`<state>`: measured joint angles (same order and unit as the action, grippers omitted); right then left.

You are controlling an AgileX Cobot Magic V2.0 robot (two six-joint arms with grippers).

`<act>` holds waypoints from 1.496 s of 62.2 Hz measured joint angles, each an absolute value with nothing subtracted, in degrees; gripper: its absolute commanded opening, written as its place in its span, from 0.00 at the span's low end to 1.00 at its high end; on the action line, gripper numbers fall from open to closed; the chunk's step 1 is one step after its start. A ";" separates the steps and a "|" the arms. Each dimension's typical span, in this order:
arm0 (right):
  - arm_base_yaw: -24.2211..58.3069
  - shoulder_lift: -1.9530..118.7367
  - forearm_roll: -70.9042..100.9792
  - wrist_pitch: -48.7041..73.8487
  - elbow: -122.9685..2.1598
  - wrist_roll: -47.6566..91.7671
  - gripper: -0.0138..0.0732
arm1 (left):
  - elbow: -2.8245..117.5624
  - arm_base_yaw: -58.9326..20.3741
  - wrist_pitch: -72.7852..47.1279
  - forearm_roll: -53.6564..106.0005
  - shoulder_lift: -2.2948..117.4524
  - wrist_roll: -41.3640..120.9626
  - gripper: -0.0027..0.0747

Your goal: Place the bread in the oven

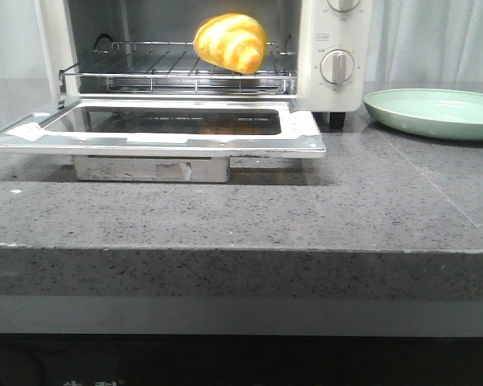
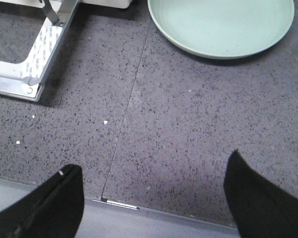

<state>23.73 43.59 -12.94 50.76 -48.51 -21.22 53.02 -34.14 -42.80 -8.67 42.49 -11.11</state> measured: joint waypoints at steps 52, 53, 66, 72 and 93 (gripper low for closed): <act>23.73 34.62 -11.20 56.27 -46.03 -18.19 0.02 | 53.02 -34.14 -42.80 -8.67 42.49 -11.11 0.01; 23.73 34.62 -11.06 56.38 -46.03 -18.19 0.02 | 53.02 -34.14 -42.80 -8.67 42.49 -11.11 0.01; 23.73 34.62 -10.87 56.74 -46.03 -18.19 0.02 | 53.02 -34.14 -42.80 -8.67 42.39 -11.11 0.01; 23.73 34.62 -10.85 56.74 -46.03 -18.19 0.02 | 52.06 -33.89 -42.29 -8.67 41.65 -11.11 0.01; 23.73 34.62 -10.75 56.74 -46.03 -18.19 0.02 | 32.02 -20.12 -25.62 -6.04 26.42 -11.11 0.01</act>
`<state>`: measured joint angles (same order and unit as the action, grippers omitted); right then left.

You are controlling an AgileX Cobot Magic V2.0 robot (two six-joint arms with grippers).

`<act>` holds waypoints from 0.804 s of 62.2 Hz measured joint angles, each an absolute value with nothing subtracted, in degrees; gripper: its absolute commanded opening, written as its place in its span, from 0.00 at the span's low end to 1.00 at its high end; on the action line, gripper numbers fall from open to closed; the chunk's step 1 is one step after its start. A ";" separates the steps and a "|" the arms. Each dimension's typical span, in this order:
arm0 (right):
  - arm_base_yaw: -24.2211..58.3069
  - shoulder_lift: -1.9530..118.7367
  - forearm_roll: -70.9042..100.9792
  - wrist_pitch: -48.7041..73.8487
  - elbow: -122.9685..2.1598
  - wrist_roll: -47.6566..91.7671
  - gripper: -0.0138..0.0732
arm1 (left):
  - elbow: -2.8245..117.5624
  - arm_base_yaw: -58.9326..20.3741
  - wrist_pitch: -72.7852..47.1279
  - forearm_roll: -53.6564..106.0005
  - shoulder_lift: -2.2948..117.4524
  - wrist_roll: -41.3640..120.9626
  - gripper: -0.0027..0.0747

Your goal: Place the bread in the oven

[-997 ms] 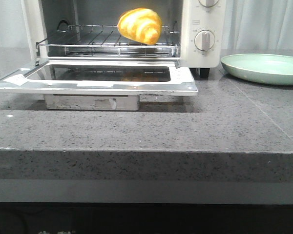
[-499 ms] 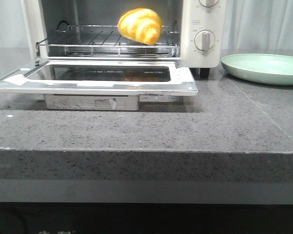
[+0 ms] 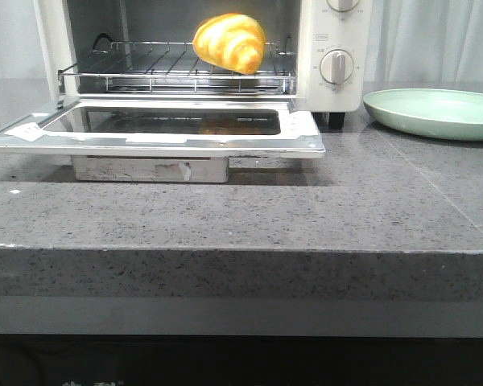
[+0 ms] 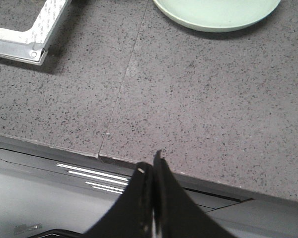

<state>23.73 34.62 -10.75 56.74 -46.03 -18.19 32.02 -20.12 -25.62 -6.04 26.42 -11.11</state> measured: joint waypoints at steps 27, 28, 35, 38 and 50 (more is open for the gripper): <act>23.73 34.62 -10.65 56.74 -46.03 -18.19 0.02 | 0.96 -4.28 -7.26 -3.01 0.08 -11.11 0.01; 23.73 34.62 -10.65 56.74 -46.03 -18.19 0.02 | 0.41 -4.13 -7.16 -2.72 -0.04 -11.11 0.01; 23.73 34.62 -10.65 56.74 -46.03 -18.19 0.02 | -0.39 -3.64 -6.79 -0.82 -0.33 -11.11 0.01; 23.73 34.62 -10.65 56.77 -46.03 -18.19 0.02 | -0.39 -3.64 -6.81 -0.54 -0.33 -11.11 0.01; 23.73 34.62 -10.65 56.87 -46.03 -18.19 0.02 | -0.39 -3.51 -5.40 0.00 -0.33 -11.11 0.01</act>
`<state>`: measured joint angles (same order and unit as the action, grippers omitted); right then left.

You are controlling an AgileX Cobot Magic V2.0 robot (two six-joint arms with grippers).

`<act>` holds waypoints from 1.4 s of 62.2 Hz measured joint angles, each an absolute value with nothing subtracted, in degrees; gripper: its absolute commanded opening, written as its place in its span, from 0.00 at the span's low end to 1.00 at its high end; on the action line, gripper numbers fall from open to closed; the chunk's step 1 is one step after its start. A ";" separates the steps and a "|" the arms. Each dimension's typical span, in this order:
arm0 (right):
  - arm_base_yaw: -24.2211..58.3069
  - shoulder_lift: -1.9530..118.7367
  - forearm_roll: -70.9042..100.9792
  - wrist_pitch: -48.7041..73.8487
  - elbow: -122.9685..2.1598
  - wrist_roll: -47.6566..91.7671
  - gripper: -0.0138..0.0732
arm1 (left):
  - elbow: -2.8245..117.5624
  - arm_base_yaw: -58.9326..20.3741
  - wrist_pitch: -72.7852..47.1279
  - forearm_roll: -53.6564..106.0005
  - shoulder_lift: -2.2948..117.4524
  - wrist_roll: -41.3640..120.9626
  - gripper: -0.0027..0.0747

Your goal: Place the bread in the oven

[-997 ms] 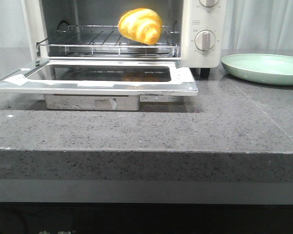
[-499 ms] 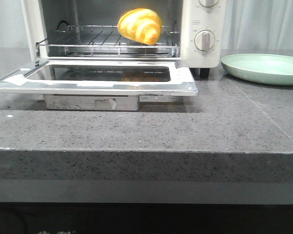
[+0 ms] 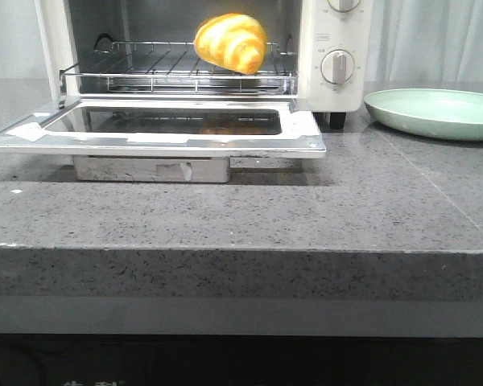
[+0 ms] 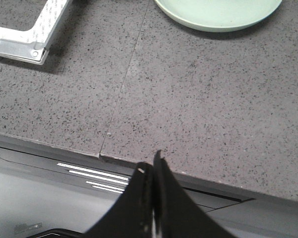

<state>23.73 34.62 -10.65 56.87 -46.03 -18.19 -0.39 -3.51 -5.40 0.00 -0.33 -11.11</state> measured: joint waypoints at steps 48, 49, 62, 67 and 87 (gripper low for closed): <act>23.73 34.62 -10.65 56.87 -46.03 -18.19 0.02 | -0.39 -3.51 -1.64 3.30 -0.33 -4.98 0.01; 23.73 34.62 -10.65 56.87 -46.03 -18.19 0.02 | -0.39 -3.51 -1.64 3.45 -0.33 -4.98 0.01; 23.73 34.62 -10.65 56.87 -46.03 -18.19 0.02 | -0.39 -3.51 -1.64 3.82 -0.33 -4.88 0.01; 23.73 34.62 -10.65 56.87 -46.03 -18.19 0.02 | -0.39 -3.51 -1.64 3.82 -0.33 -4.88 0.01; 23.73 34.62 -10.65 56.87 -46.03 -18.19 0.02 | -0.39 -3.51 -1.64 3.92 -0.33 -4.68 0.01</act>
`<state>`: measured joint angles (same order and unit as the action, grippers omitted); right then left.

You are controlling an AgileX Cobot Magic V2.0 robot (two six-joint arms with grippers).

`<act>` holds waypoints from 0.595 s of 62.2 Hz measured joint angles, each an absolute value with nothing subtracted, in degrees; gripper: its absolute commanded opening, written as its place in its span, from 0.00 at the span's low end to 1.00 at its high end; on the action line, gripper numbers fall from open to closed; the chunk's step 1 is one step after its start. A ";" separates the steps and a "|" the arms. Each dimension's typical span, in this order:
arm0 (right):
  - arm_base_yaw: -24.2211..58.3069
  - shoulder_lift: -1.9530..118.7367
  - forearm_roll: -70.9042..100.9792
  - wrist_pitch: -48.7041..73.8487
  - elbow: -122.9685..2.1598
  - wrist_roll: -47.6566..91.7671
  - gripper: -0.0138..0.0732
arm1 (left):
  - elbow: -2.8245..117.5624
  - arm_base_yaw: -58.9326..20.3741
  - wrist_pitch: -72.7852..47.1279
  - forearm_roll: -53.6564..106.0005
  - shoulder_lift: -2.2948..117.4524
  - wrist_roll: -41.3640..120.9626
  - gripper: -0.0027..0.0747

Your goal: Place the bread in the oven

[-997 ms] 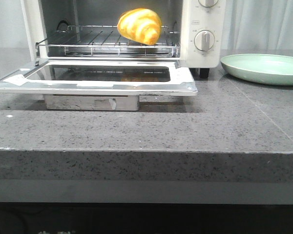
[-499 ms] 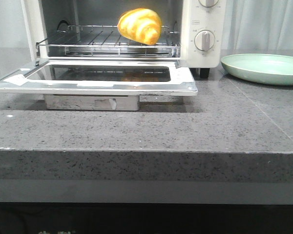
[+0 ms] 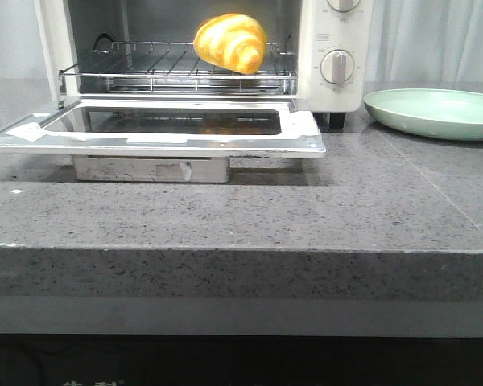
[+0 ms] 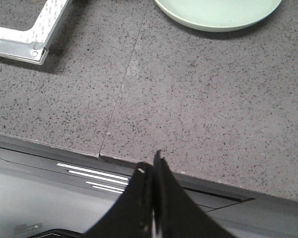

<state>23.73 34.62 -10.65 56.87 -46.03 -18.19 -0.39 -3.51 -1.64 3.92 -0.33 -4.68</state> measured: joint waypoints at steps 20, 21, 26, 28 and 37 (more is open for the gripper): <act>17.49 27.33 -14.13 55.33 -40.46 -17.72 0.03 | -0.39 -3.51 -1.64 3.92 -0.33 -4.68 0.01; 16.68 26.59 -14.01 54.94 -39.79 -17.74 0.03 | -0.39 -3.51 -1.64 3.92 -0.33 -4.68 0.01; 13.68 21.54 -12.38 50.36 -34.84 -16.28 0.03 | -0.39 -3.51 -1.64 3.92 -0.33 -4.68 0.01; 12.61 19.70 -11.49 48.24 -32.82 -15.46 0.03 | -0.39 -3.51 -1.64 3.92 -0.33 -4.68 0.01; 7.16 11.10 -6.75 37.08 -21.40 -12.75 0.03 | -0.39 -3.51 -1.64 3.92 -0.33 -4.68 0.01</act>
